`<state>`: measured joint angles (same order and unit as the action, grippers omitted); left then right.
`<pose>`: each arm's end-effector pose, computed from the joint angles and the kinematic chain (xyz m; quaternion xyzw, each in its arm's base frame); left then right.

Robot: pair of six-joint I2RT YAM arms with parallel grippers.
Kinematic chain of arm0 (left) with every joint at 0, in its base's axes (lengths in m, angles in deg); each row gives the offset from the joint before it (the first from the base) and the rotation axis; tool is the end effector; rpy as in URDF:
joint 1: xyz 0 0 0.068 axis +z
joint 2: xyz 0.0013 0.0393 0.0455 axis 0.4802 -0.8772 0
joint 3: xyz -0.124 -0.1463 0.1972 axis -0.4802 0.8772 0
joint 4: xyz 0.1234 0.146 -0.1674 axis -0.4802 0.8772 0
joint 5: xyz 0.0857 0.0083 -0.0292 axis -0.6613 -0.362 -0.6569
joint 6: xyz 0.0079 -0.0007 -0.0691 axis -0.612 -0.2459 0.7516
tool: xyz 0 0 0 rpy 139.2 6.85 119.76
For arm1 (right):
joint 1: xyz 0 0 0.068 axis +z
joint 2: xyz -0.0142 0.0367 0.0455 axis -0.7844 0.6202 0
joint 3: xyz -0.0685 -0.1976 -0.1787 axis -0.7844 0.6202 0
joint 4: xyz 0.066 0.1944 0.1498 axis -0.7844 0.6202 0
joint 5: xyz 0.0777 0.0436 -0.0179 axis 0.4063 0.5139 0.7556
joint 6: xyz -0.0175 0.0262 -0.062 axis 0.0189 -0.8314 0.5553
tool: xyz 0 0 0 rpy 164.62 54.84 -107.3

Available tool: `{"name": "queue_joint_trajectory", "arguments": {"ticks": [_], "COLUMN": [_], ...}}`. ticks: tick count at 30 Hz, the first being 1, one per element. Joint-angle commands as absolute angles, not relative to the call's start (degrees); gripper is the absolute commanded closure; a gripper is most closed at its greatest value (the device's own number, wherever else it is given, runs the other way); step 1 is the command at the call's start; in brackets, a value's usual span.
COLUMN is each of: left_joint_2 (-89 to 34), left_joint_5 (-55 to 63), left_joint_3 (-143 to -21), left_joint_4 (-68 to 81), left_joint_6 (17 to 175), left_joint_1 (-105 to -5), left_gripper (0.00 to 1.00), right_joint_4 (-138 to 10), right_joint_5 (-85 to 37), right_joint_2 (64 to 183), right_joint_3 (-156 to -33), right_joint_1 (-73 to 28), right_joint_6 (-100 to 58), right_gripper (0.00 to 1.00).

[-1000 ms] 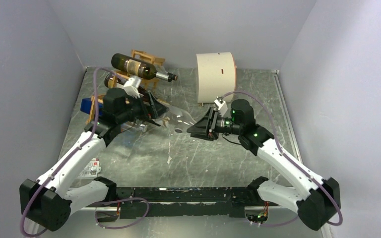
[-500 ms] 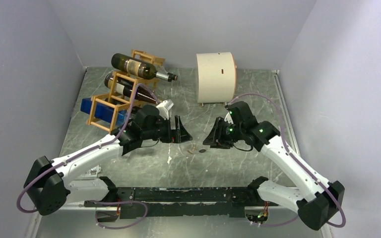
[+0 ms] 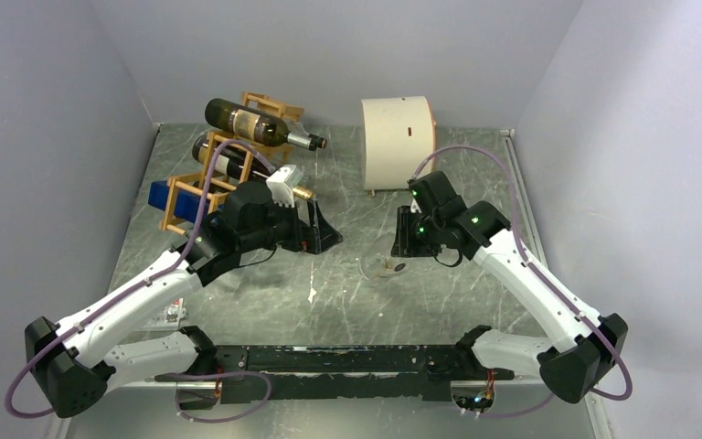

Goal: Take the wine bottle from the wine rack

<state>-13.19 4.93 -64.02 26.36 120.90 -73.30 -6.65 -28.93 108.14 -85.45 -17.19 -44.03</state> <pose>0.1725 -0.1831 0.3252 0.1057 0.8325 -0.4021 0.3661 0.1788 0.1264 0.3110 -0.0458 0.9573 0.1734 0.2267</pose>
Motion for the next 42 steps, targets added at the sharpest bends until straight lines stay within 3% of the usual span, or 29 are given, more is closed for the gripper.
{"name": "queue_joint_trajectory", "arguments": {"ticks": [1, 12, 17, 26, 36, 39, 42], "left_joint_2": [-11.66, -10.3, -8.22, -3.79, -1.38, -0.99, -0.61], "left_joint_5": [1.86, -0.03, -2.36, -5.89, -8.23, -9.14, -9.71], "left_joint_3": [-66.59, -66.82, -67.83, -68.75, -70.68, -70.46, -70.44], "left_joint_4": [30.46, 31.17, 33.15, 38.2, 40.09, 39.92, 39.53], "left_joint_6": [117.82, 117.54, 117.1, 116.39, 115.93, 116.31, 117.27], "left_joint_1": [-73.26, -73.26, -73.31, -73.23, -73.32, -73.19, -73.25], "left_gripper": [0.0, 0.0, 0.0, 0.01, 0.01, 0.01, 0.01], "right_joint_4": [-15.0, -9.97, -9.33, -7.15, -10.75, -15.6, -23.35], "right_joint_5": [-32.94, -42.93, -44.29, -47.69, -49.38, -53.79, -56.53], "right_joint_2": [107.59, 112.97, 114.31, 115.97, 112.92, 112.41, 111.92], "right_joint_3": [-88.19, -90.14, -90.14, -91.02, -92.3, -92.02, -90.09], "right_joint_1": [-14.17, -7.97, -5.39, 0.07, 0.61, 0.57, 0.58], "right_joint_6": [-42.35, -43.37, -44.59, -47.33, -44.84, -42.38, -39.67], "right_gripper": [1.0, 1.0, 0.94, 0.69, 0.25, 0.17, 0.16]}}
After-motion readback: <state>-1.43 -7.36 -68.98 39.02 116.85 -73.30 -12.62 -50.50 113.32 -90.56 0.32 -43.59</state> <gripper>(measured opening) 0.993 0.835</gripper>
